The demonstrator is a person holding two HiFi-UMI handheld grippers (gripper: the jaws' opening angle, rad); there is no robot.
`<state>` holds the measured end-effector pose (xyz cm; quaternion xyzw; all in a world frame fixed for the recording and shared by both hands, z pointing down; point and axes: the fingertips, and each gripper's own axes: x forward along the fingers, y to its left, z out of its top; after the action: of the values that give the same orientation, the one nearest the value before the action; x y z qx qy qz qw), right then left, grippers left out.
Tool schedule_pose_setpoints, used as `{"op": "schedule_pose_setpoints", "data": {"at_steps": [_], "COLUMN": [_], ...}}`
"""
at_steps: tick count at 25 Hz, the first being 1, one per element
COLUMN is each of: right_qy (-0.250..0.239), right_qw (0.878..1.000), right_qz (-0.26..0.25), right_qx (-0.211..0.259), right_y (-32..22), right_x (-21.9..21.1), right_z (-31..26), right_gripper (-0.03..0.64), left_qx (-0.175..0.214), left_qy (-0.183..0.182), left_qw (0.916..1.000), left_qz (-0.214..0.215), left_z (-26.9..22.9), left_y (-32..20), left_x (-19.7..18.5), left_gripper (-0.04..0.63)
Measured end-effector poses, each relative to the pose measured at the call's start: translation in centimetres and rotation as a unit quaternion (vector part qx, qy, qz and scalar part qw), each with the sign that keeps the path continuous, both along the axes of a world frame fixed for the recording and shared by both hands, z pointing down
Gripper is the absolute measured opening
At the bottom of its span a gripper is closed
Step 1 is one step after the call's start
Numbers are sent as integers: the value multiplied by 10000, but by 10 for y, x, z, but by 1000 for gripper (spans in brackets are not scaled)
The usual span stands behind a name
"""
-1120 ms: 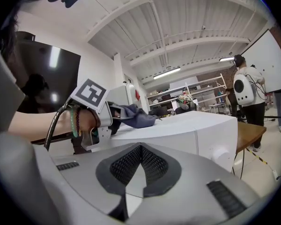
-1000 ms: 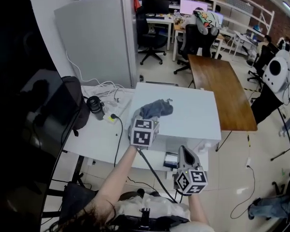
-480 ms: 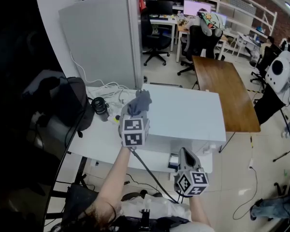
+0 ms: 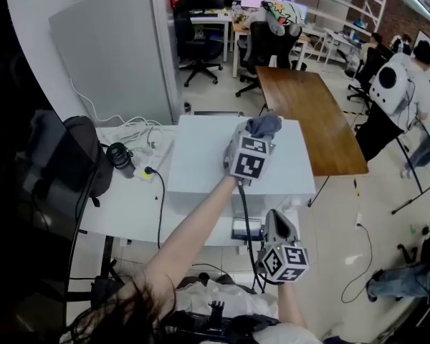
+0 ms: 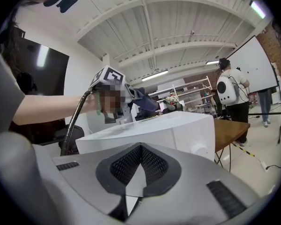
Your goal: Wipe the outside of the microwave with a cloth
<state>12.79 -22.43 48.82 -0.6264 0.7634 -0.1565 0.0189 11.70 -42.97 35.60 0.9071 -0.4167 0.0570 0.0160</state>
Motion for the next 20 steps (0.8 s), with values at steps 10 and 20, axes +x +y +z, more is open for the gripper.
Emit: {"op": "schedule_pose_setpoints", "data": {"at_steps": [10, 20], "right_qy": [130, -196], "right_qw": [9995, 9997], "right_qz": [282, -150], "right_qx": [75, -35], "right_y": [-13, -10], "right_x": [25, -5], "right_z": [-6, 1], "right_gripper": [21, 21], "left_qx": [-690, -188], "left_qy": [-485, -771], "left_qw": [9964, 9833], "left_qz": [23, -1639], "left_z": [60, 50], "left_y": [-43, -65], "left_x": [61, -109], "left_gripper": [55, 55]}}
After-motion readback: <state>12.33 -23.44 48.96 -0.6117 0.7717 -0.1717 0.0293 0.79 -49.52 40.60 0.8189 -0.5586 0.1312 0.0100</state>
